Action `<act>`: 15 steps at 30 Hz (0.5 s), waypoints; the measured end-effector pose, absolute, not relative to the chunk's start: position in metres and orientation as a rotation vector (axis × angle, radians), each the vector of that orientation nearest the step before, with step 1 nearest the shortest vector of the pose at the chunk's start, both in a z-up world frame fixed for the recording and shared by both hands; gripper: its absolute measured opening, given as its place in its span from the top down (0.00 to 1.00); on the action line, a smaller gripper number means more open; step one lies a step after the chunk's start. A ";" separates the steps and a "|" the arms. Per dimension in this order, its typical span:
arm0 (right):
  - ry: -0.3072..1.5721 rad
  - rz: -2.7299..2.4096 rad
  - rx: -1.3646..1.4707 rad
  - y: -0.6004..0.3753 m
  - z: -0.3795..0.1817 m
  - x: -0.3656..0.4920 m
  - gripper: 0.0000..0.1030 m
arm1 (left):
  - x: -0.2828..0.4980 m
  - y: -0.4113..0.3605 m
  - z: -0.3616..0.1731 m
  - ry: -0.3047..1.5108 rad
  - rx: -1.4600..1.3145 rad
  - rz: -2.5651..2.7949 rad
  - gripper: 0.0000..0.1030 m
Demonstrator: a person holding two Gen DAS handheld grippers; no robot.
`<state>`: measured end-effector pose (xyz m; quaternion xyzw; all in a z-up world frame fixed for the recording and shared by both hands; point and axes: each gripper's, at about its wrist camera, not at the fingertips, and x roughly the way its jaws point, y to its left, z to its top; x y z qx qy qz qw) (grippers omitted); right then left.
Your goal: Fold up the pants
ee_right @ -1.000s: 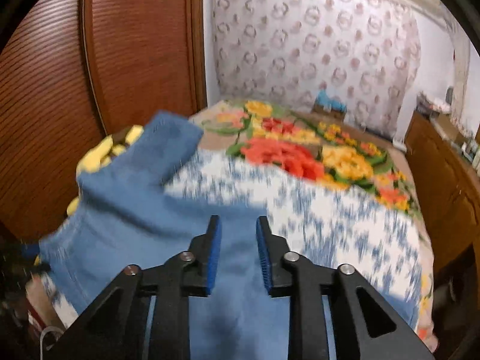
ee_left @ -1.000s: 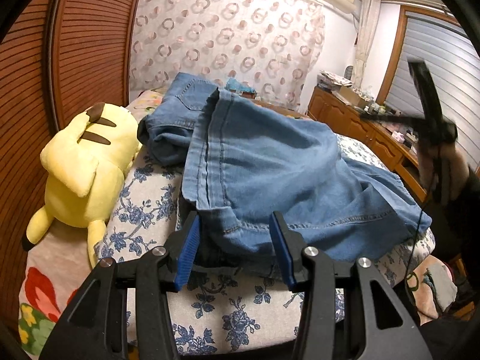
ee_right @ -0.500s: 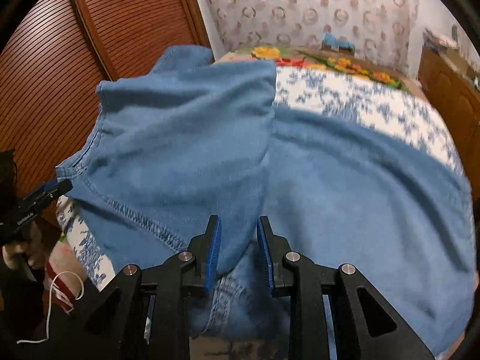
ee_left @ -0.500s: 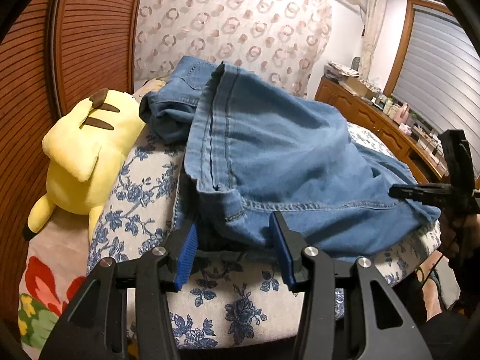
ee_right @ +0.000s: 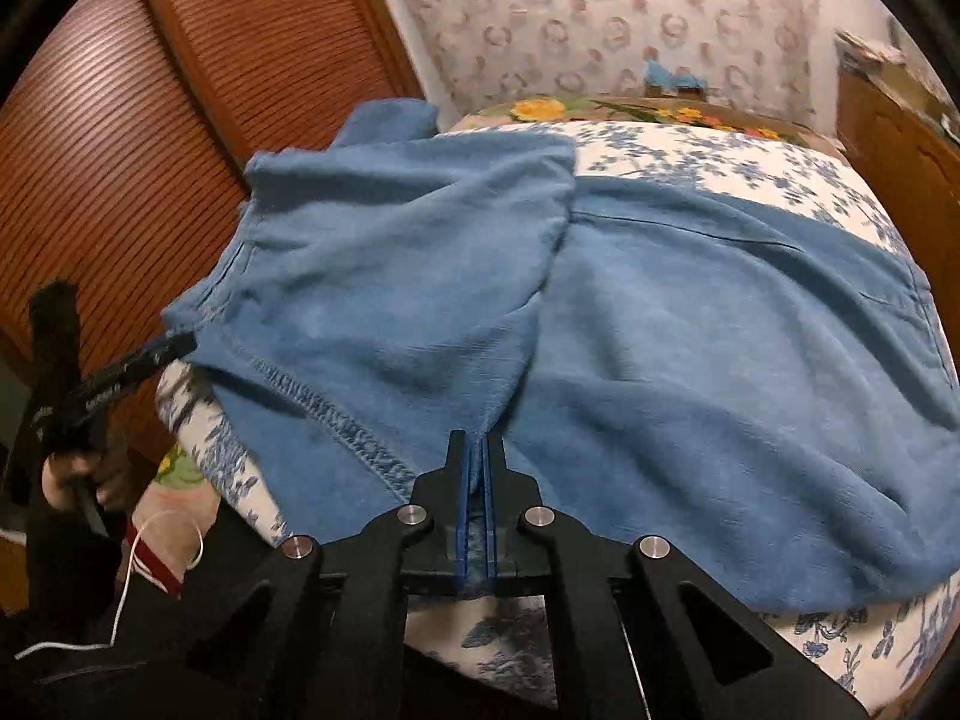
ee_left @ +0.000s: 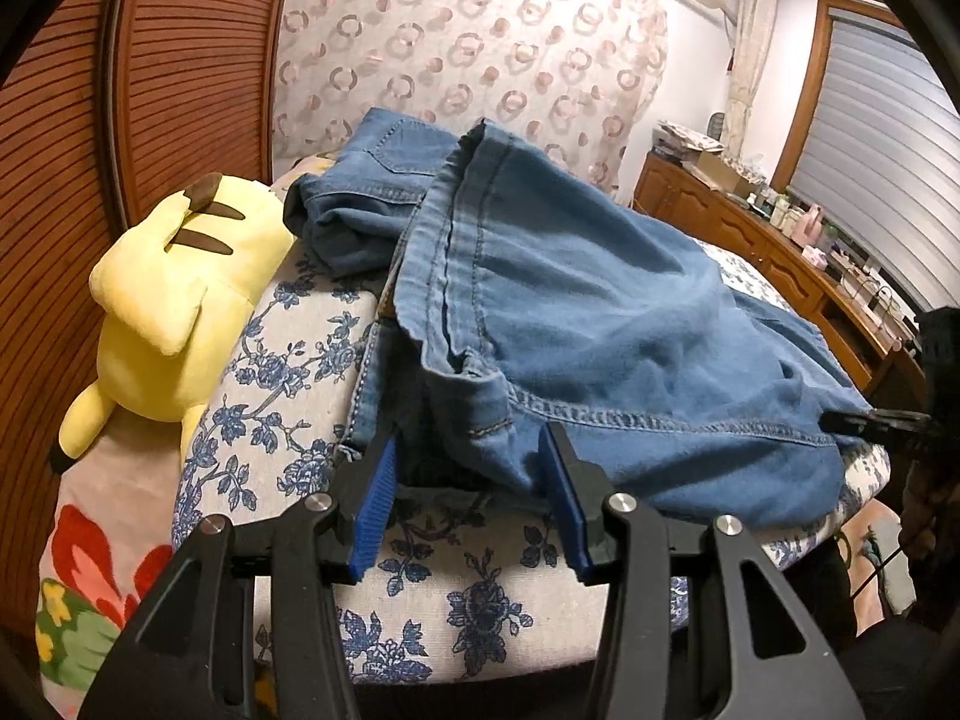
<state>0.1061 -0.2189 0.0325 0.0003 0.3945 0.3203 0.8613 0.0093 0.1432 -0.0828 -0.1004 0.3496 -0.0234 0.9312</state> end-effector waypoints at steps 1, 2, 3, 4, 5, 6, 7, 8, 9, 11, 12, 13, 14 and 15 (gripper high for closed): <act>0.823 0.664 0.010 -0.223 0.034 0.109 0.97 | 0.010 0.143 -0.084 0.717 -0.201 -0.046 0.54; 0.813 0.652 0.011 -0.225 0.036 0.112 0.93 | 0.009 0.142 -0.084 0.716 -0.195 -0.043 0.54; 0.805 0.639 0.010 -0.227 0.038 0.115 0.92 | 0.008 0.142 -0.084 0.715 -0.193 -0.040 0.54; 0.800 0.634 0.013 -0.228 0.041 0.119 0.92 | 0.008 0.142 -0.084 0.716 -0.195 -0.040 0.54; 0.795 0.633 0.018 -0.229 0.044 0.124 0.91 | 0.008 0.142 -0.085 0.717 -0.199 -0.041 0.54; 0.788 0.630 0.017 -0.225 0.047 0.125 0.91 | 0.008 0.142 -0.085 0.718 -0.199 -0.040 0.54; 0.775 0.623 0.009 -0.224 0.051 0.132 0.87 | 0.008 0.142 -0.086 0.718 -0.200 -0.040 0.54; 0.761 0.619 0.004 -0.222 0.053 0.136 0.85 | 0.008 0.141 -0.087 0.719 -0.201 -0.040 0.54; 0.748 0.620 0.004 -0.219 0.056 0.144 0.85 | 0.009 0.141 -0.087 0.721 -0.199 -0.039 0.54; 0.745 0.623 0.004 -0.210 0.061 0.164 0.84 | 0.009 0.139 -0.087 0.721 -0.193 -0.037 0.54; 0.747 0.620 0.002 -0.206 0.060 0.171 0.84 | 0.009 0.140 -0.087 0.721 -0.193 -0.037 0.54; 0.748 0.615 0.003 -0.201 0.060 0.183 0.84 | 0.010 0.140 -0.087 0.721 -0.192 -0.036 0.54; 0.758 0.608 0.009 -0.196 0.059 0.194 0.84 | 0.011 0.140 -0.088 0.721 -0.190 -0.036 0.54; 0.769 0.607 0.012 -0.189 0.057 0.205 0.84 | 0.011 0.140 -0.088 0.720 -0.189 -0.036 0.54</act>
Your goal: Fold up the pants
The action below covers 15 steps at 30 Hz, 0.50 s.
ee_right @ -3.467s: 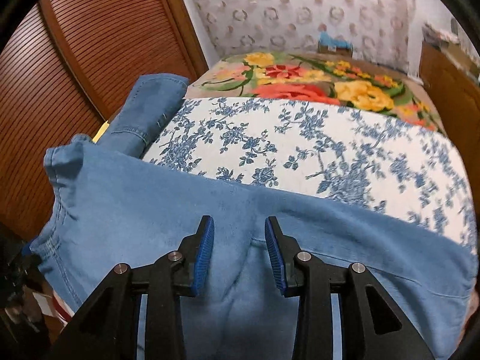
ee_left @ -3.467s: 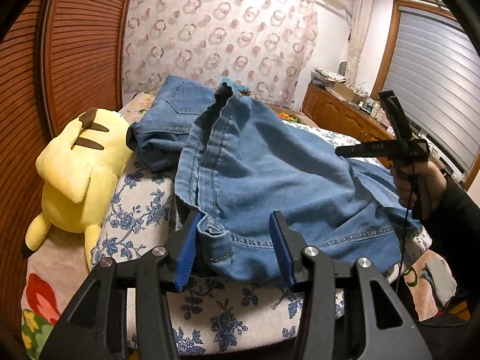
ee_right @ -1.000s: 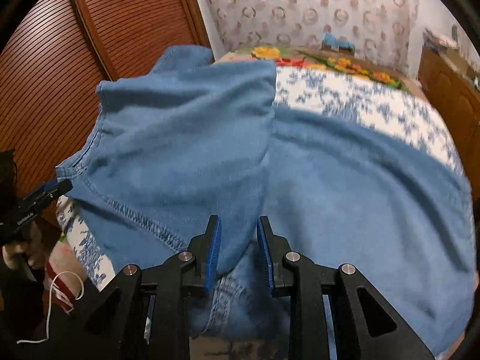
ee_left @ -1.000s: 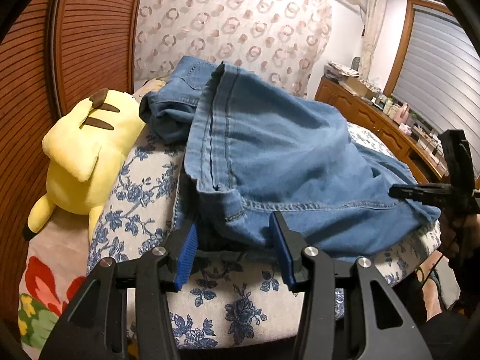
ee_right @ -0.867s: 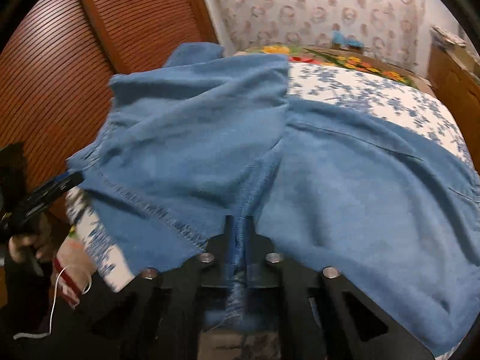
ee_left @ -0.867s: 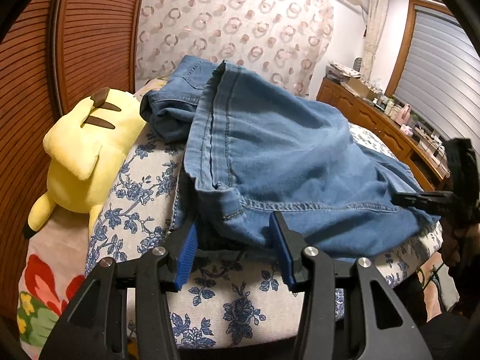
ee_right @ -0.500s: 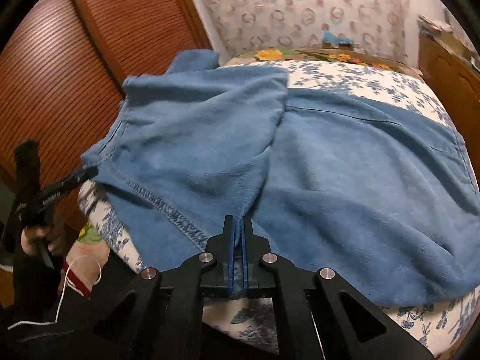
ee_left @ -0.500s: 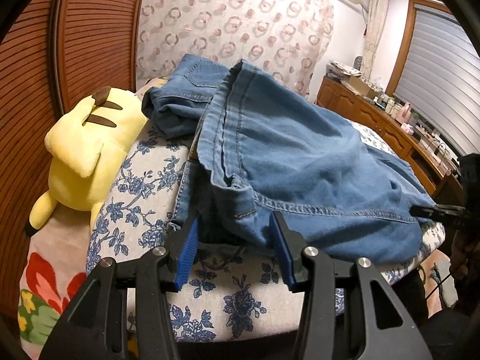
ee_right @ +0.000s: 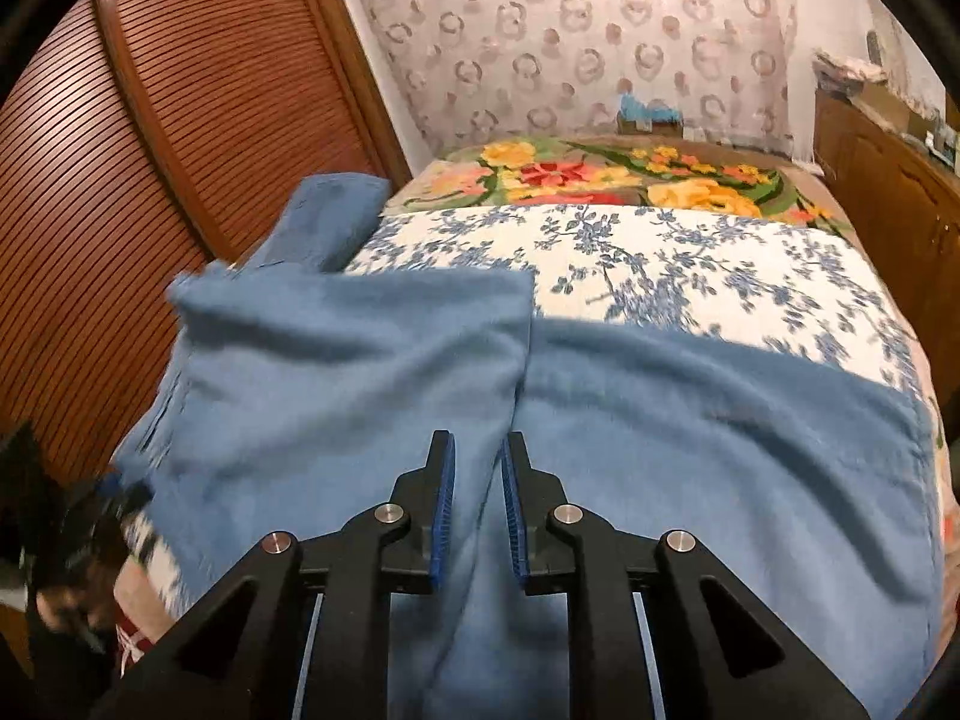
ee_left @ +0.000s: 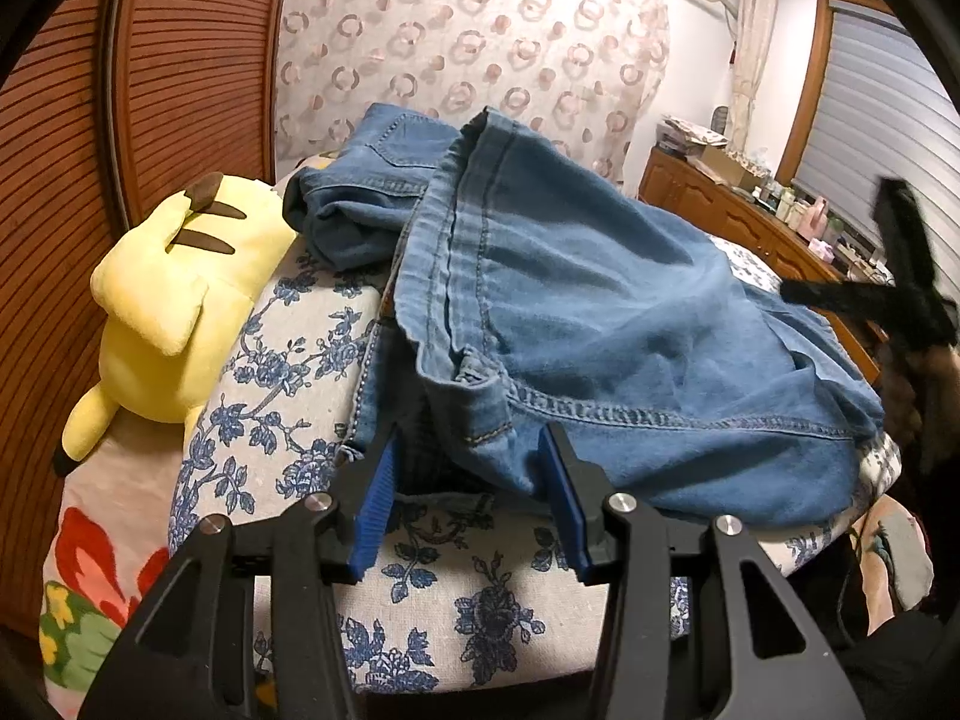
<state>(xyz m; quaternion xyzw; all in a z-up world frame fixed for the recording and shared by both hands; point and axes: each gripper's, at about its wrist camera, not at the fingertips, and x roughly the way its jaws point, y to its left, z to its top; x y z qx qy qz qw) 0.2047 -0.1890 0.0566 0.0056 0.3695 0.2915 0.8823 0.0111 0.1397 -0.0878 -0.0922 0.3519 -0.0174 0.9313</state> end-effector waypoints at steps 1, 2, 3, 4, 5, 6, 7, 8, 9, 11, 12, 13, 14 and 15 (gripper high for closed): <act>0.780 0.602 0.012 -0.180 0.053 0.210 0.84 | 0.011 0.140 -0.088 0.721 -0.189 -0.034 0.54; 0.799 0.591 0.015 -0.175 0.050 0.223 0.84 | 0.011 0.140 -0.088 0.722 -0.190 -0.032 0.54; 0.811 0.583 0.019 -0.167 0.048 0.231 0.84 | 0.011 0.140 -0.088 0.722 -0.189 -0.033 0.54; 0.826 0.572 0.031 -0.163 0.045 0.240 0.84 | 0.011 0.140 -0.088 0.723 -0.189 -0.034 0.54; 0.838 0.569 0.044 -0.160 0.043 0.248 0.84 | 0.010 0.140 -0.089 0.723 -0.189 -0.037 0.54; 0.843 0.570 0.054 -0.155 0.044 0.256 0.84 | 0.010 0.140 -0.089 0.723 -0.188 -0.039 0.54; 0.849 0.567 0.064 -0.147 0.046 0.263 0.84 | 0.010 0.140 -0.089 0.724 -0.183 -0.042 0.54; 0.859 0.565 0.079 -0.142 0.045 0.268 0.84 | 0.010 0.140 -0.089 0.724 -0.181 -0.043 0.54; 0.870 0.563 0.099 -0.138 0.044 0.274 0.84 | 0.010 0.140 -0.089 0.724 -0.181 -0.043 0.54; 0.892 0.558 0.137 -0.135 0.042 0.285 0.84 | 0.010 0.140 -0.089 0.722 -0.186 -0.042 0.54; 0.900 0.553 0.148 -0.134 0.043 0.291 0.84 | 0.010 0.139 -0.089 0.722 -0.185 -0.042 0.54; 0.906 0.548 0.156 -0.133 0.044 0.293 0.84 | 0.010 0.139 -0.089 0.722 -0.185 -0.042 0.54; 0.912 0.547 0.163 -0.131 0.044 0.299 0.84 | 0.010 0.138 -0.089 0.722 -0.183 -0.041 0.54; 0.917 0.551 0.168 -0.131 0.048 0.302 0.85 | 0.010 0.139 -0.089 0.722 -0.184 -0.042 0.54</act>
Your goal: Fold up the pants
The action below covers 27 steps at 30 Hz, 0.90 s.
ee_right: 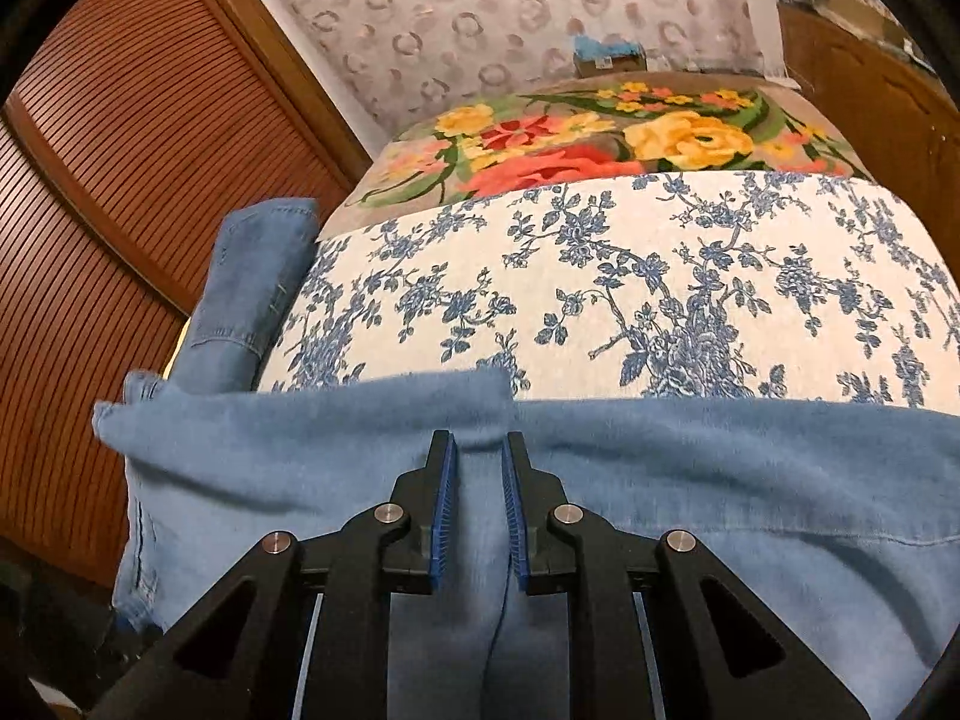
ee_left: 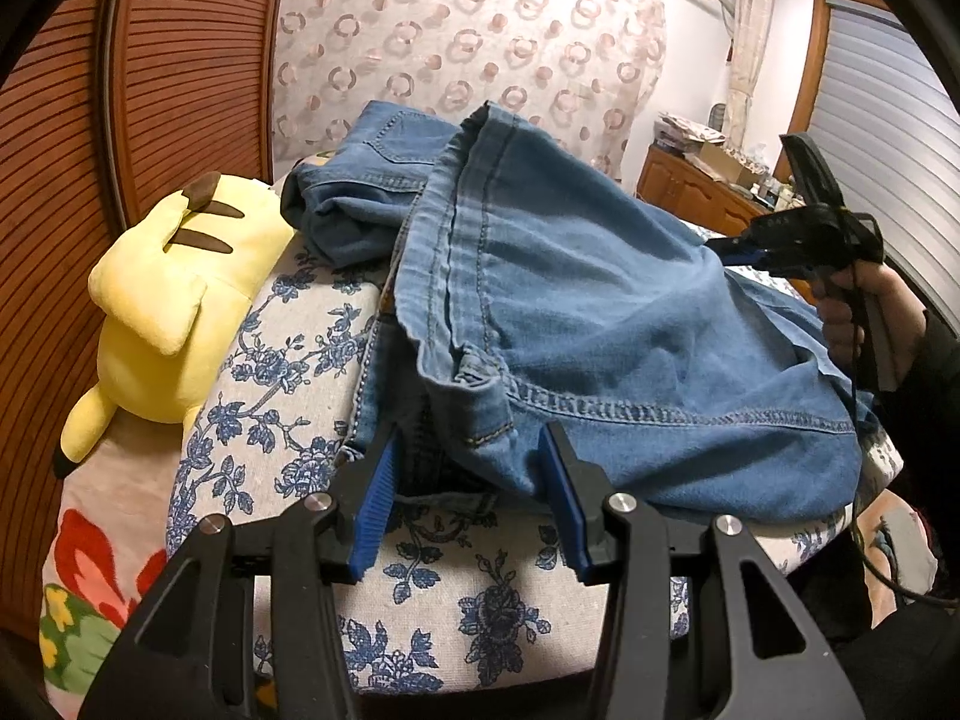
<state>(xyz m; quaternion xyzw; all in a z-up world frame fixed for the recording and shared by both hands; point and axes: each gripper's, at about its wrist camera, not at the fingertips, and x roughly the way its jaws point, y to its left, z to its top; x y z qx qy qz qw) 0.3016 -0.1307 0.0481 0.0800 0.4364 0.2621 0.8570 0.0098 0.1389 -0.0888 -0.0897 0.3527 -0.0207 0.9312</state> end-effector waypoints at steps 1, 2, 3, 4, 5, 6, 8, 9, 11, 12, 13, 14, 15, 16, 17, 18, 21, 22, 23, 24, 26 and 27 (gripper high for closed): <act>0.909 0.562 0.166 -0.130 0.050 0.304 1.00 | 0.010 0.139 -0.089 0.722 -0.183 -0.043 0.54; 0.885 0.572 0.136 -0.127 0.053 0.302 1.00 | 0.009 0.139 -0.089 0.722 -0.185 -0.044 0.54; 0.857 0.563 0.102 -0.126 0.060 0.296 1.00 | 0.009 0.139 -0.089 0.721 -0.186 -0.045 0.54; 0.815 0.551 0.068 -0.124 0.067 0.290 1.00 | 0.009 0.140 -0.089 0.721 -0.187 -0.047 0.54; 0.761 0.563 0.052 -0.125 0.078 0.279 1.00 | 0.009 0.140 -0.089 0.720 -0.186 -0.048 0.54; 0.679 0.594 0.053 -0.126 0.092 0.267 1.00 | 0.009 0.140 -0.089 0.720 -0.185 -0.048 0.54; 0.568 0.608 0.056 -0.128 0.117 0.248 1.00 | 0.009 0.140 -0.089 0.719 -0.187 -0.048 0.54; 0.564 0.618 0.045 -0.125 0.125 0.245 1.00 | 0.009 0.140 -0.089 0.720 -0.186 -0.048 0.54; 0.601 0.611 0.010 -0.117 0.129 0.249 1.00 | 0.009 0.141 -0.089 0.720 -0.187 -0.047 0.54; 0.612 0.601 -0.010 -0.114 0.126 0.251 1.00 | 0.008 0.140 -0.089 0.719 -0.188 -0.047 0.54; 0.625 0.595 -0.022 -0.113 0.122 0.254 1.00 | 0.008 0.140 -0.090 0.718 -0.189 -0.047 0.54; 0.657 0.586 -0.024 -0.112 0.115 0.260 1.00 | 0.007 0.140 -0.090 0.718 -0.188 -0.048 0.54; 0.689 0.580 -0.018 -0.112 0.109 0.265 1.00 | 0.008 0.140 -0.090 0.718 -0.187 -0.048 0.54; 0.721 0.564 -0.015 -0.112 0.102 0.271 0.98 | 0.008 0.140 -0.090 0.718 -0.187 -0.049 0.54; 0.749 0.544 -0.019 -0.111 0.095 0.277 0.90 | 0.007 0.140 -0.091 0.718 -0.187 -0.051 0.54; 0.776 0.534 -0.019 -0.109 0.089 0.283 0.84 | 0.008 0.140 -0.090 0.719 -0.187 -0.051 0.54; 0.838 0.518 -0.009 -0.107 0.069 0.296 0.76 | 0.008 0.140 -0.091 0.719 -0.186 -0.050 0.54; 0.861 0.506 -0.006 -0.107 0.062 0.300 0.76 | 0.008 0.140 -0.090 0.718 -0.186 -0.050 0.54; 0.881 0.494 0.002 -0.105 0.059 0.308 0.75 | 0.008 0.140 -0.090 0.718 -0.186 -0.050 0.54; 0.899 0.493 0.018 -0.105 0.055 0.314 0.75 | 0.008 0.140 -0.090 0.719 -0.186 -0.051 0.54; 0.924 0.492 0.049 -0.104 0.047 0.319 0.75 | 0.008 0.140 -0.090 0.719 -0.183 -0.051 0.54; 0.934 0.491 0.063 -0.104 0.045 0.321 0.75 | 0.007 0.141 -0.090 0.719 -0.184 -0.052 0.54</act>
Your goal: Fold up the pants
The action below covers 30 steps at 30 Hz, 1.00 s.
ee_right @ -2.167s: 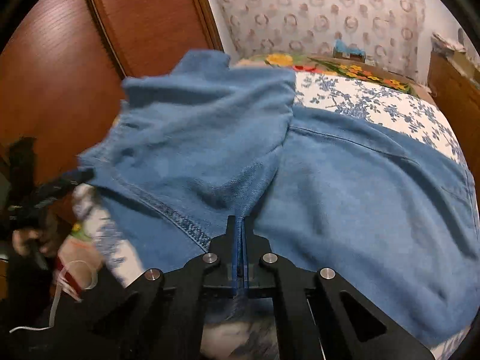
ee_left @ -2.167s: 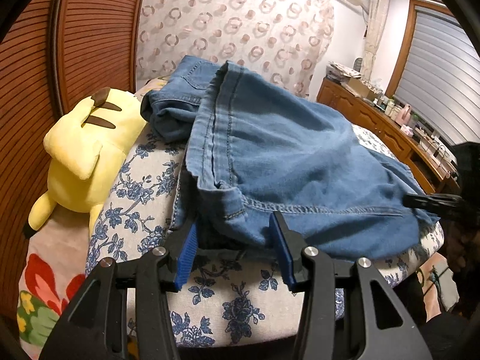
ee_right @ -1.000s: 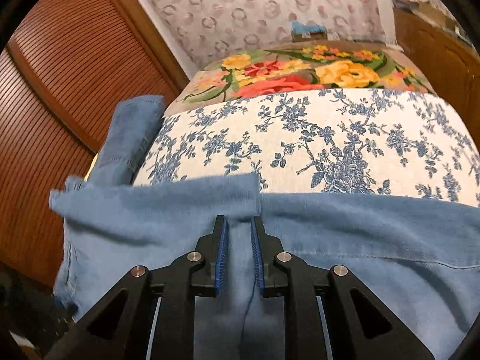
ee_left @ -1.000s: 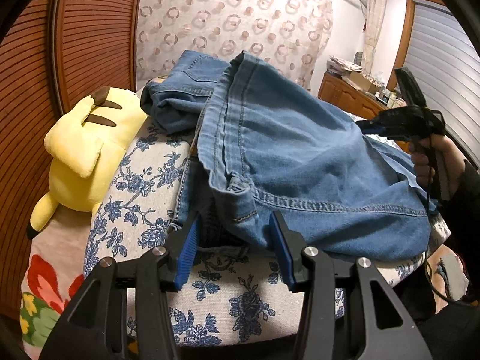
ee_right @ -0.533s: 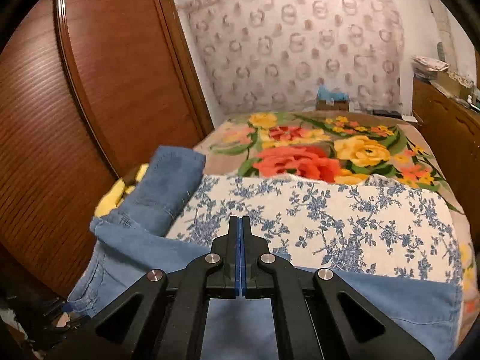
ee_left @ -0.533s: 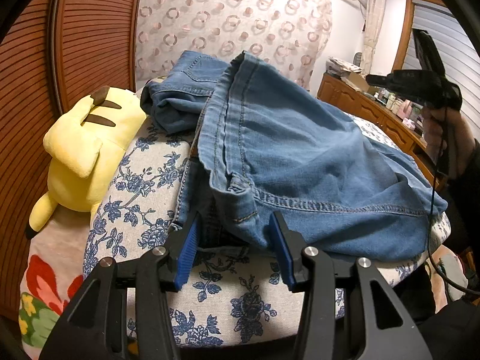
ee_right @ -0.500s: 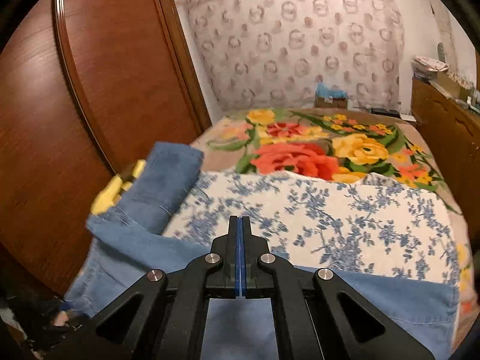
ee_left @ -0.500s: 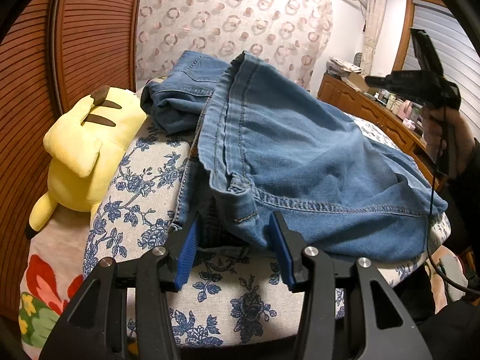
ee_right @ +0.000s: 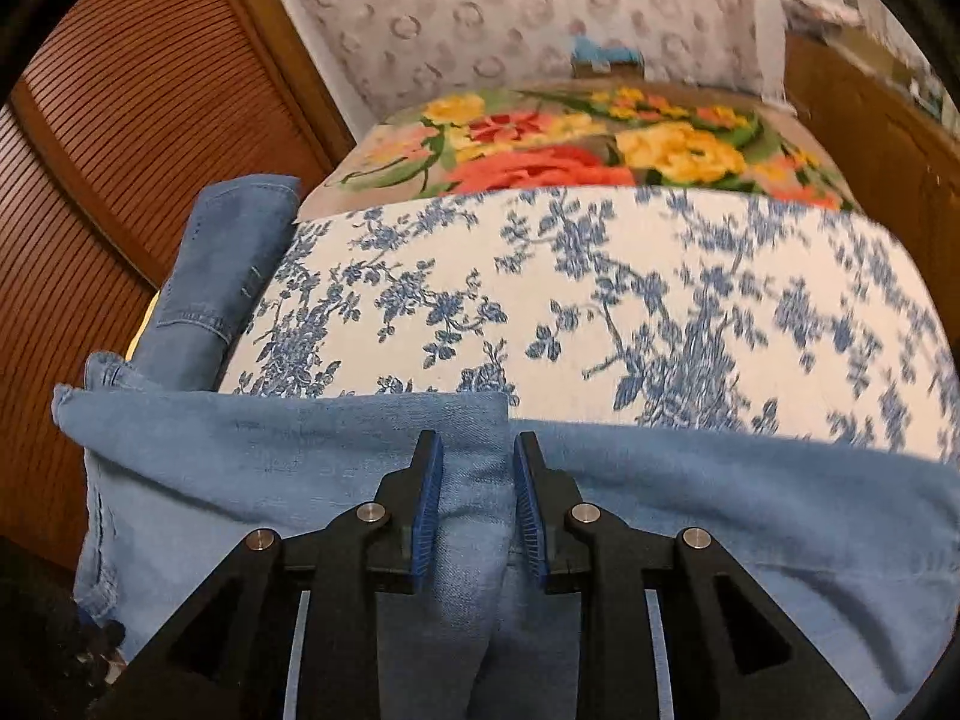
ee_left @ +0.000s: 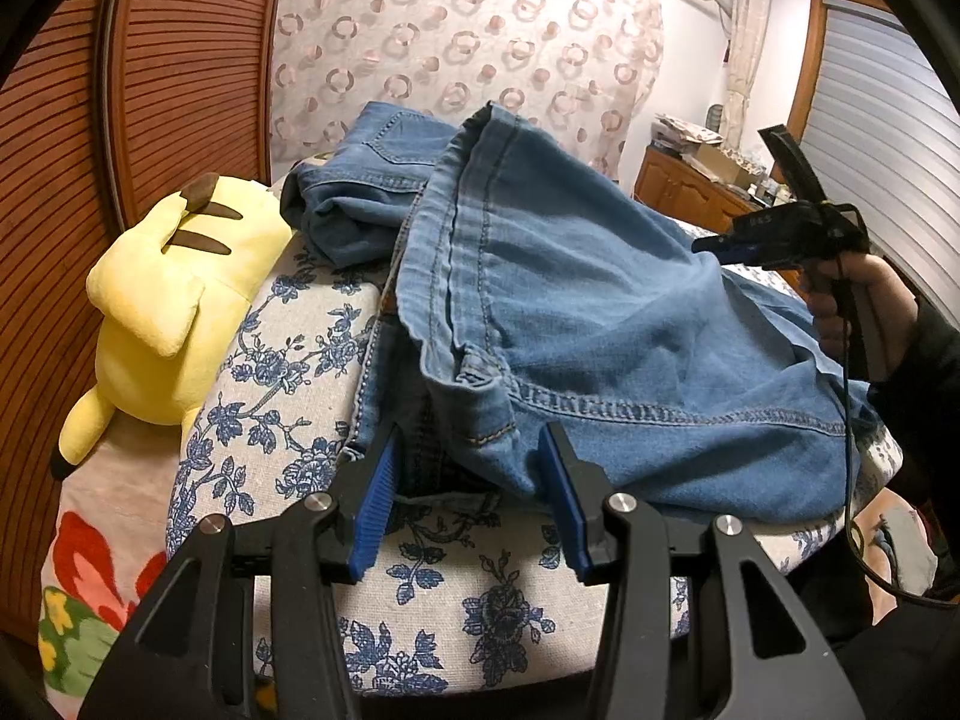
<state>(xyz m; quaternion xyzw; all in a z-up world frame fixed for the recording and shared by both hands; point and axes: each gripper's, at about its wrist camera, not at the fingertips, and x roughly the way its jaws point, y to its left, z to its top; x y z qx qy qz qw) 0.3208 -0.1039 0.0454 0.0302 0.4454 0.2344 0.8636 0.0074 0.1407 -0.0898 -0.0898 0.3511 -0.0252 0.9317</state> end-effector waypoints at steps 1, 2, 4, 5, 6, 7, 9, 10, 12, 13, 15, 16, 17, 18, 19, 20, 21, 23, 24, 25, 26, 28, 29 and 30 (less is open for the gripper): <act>0.945 0.490 0.069 -0.104 0.043 0.323 0.75 | 0.008 0.140 -0.090 0.719 -0.184 -0.051 0.54; 0.956 0.491 0.074 -0.102 0.041 0.326 0.76 | 0.008 0.140 -0.090 0.718 -0.184 -0.051 0.54; 0.968 0.499 0.083 -0.105 0.038 0.328 0.76 | 0.008 0.140 -0.090 0.719 -0.182 -0.050 0.54; 0.970 0.503 0.083 -0.106 0.043 0.323 0.80 | 0.008 0.140 -0.089 0.719 -0.182 -0.050 0.54; 0.962 0.514 0.087 -0.106 0.043 0.323 0.85 | 0.008 0.140 -0.090 0.719 -0.183 -0.050 0.54; 0.959 0.528 0.085 -0.105 0.043 0.323 0.91 | 0.007 0.141 -0.090 0.719 -0.181 -0.050 0.54; 0.929 0.551 0.072 -0.105 0.048 0.316 0.93 | 0.008 0.140 -0.090 0.719 -0.182 -0.050 0.54; 0.904 0.566 0.062 -0.105 0.049 0.314 0.94 | 0.008 0.140 -0.090 0.719 -0.183 -0.050 0.54; 0.870 0.572 0.030 -0.104 0.056 0.307 0.95 | 0.008 0.140 -0.089 0.719 -0.181 -0.050 0.54; 0.851 0.576 0.018 -0.103 0.059 0.303 0.95 | 0.008 0.140 -0.089 0.718 -0.180 -0.050 0.54; 0.792 0.577 -0.002 -0.102 0.070 0.295 0.96 | 0.008 0.140 -0.089 0.717 -0.178 -0.050 0.54; 0.758 0.581 -0.013 -0.102 0.078 0.289 0.96 | 0.008 0.140 -0.089 0.718 -0.179 -0.050 0.54; 0.720 0.584 -0.029 -0.101 0.085 0.283 0.96 | 0.008 0.140 -0.088 0.718 -0.180 -0.050 0.54; 0.677 0.578 -0.059 -0.099 0.094 0.275 0.96 | 0.009 0.140 -0.088 0.718 -0.179 -0.050 0.54; 0.634 0.578 -0.088 -0.097 0.103 0.267 0.96 | 0.008 0.140 -0.088 0.718 -0.178 -0.049 0.54; 0.602 0.580 -0.110 -0.095 0.109 0.259 0.96 | 0.008 0.140 -0.088 0.718 -0.178 -0.049 0.54; 0.563 0.571 -0.148 -0.091 0.118 0.250 0.96 | 0.008 0.139 -0.088 0.718 -0.178 -0.049 0.54; 0.509 0.567 -0.199 -0.086 0.129 0.235 0.96 | 0.008 0.140 -0.088 0.717 -0.180 -0.048 0.54; 0.483 0.565 -0.215 -0.085 0.135 0.227 0.96 | 0.008 0.139 -0.087 0.717 -0.180 -0.048 0.54; 0.466 0.572 -0.223 -0.083 0.141 0.220 0.97 | 0.008 0.139 -0.087 0.716 -0.179 -0.047 0.54; 0.445 0.586 -0.228 -0.084 0.148 0.211 0.97 | 0.008 0.140 -0.087 0.716 -0.181 -0.048 0.54; 0.393 0.611 -0.245 -0.083 0.162 0.192 0.97 | 0.008 0.139 -0.087 0.715 -0.183 -0.048 0.54; 0.366 0.614 -0.255 -0.082 0.168 0.184 0.97 | 0.007 0.139 -0.087 0.715 -0.183 -0.047 0.54; 0.349 0.619 -0.262 -0.081 0.173 0.178 0.97 | 0.007 0.139 -0.087 0.715 -0.183 -0.047 0.54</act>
